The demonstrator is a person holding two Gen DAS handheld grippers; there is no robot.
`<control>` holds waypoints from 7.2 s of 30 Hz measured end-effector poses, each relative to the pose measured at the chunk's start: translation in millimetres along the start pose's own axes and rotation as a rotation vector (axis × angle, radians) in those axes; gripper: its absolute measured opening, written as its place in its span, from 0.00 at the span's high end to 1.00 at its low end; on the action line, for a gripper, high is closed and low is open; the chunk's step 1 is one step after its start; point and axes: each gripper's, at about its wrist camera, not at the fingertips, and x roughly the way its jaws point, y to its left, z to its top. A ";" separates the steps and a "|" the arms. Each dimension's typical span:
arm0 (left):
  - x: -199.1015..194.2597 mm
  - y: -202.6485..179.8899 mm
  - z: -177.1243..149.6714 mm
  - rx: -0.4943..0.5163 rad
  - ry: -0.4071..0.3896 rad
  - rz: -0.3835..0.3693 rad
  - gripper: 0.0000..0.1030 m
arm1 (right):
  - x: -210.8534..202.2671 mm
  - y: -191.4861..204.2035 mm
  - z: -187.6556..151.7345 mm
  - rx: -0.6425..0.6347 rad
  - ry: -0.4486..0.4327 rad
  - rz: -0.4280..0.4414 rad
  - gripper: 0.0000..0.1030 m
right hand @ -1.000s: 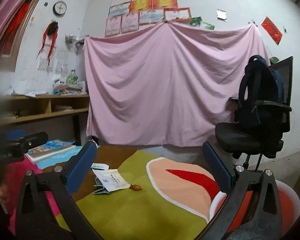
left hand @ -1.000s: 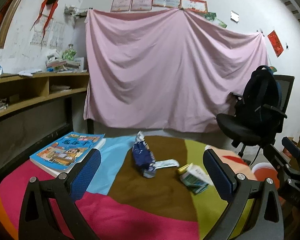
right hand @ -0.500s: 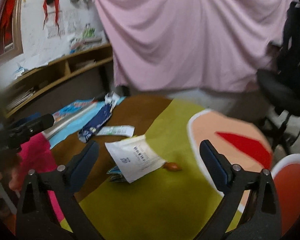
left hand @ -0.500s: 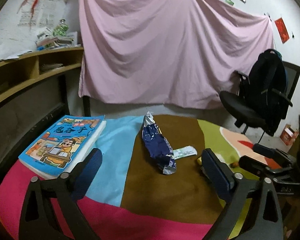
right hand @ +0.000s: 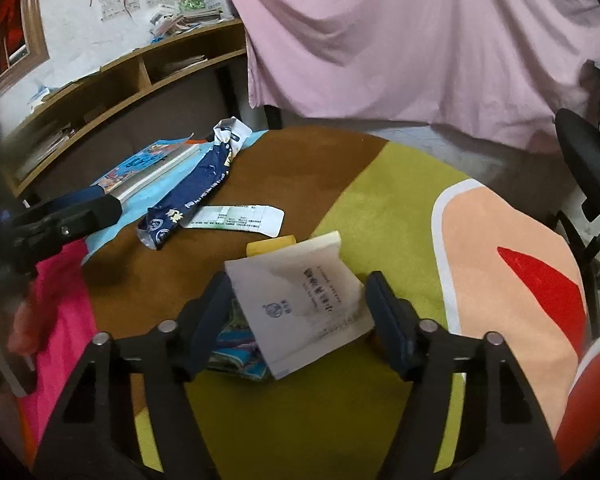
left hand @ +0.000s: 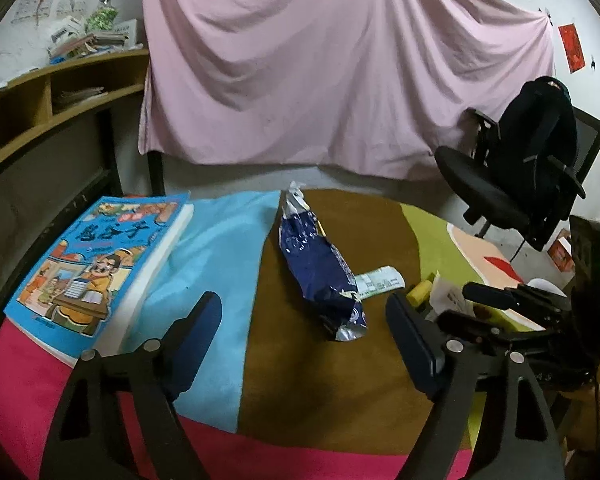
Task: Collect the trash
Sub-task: 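Grasp the crumpled blue snack bag with left tool while right grasps white paper packet, then carry the blue bag and white packet over the bucket and open both tools, then bring both tools back over the table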
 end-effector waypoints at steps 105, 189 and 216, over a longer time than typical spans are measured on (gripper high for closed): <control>-16.0 -9.2 -25.4 -0.017 0.084 -0.034 0.79 | 9.0 4.3 -11.2 -0.010 0.103 0.046 0.57; 1.2 -272.2 -19.9 0.264 0.033 -0.398 0.64 | -245.6 -125.4 -117.6 0.369 -0.576 -0.512 0.27; -108.3 -115.0 -11.9 0.027 -0.483 -0.042 0.02 | -234.5 -16.7 -77.0 0.117 -0.876 -0.378 0.00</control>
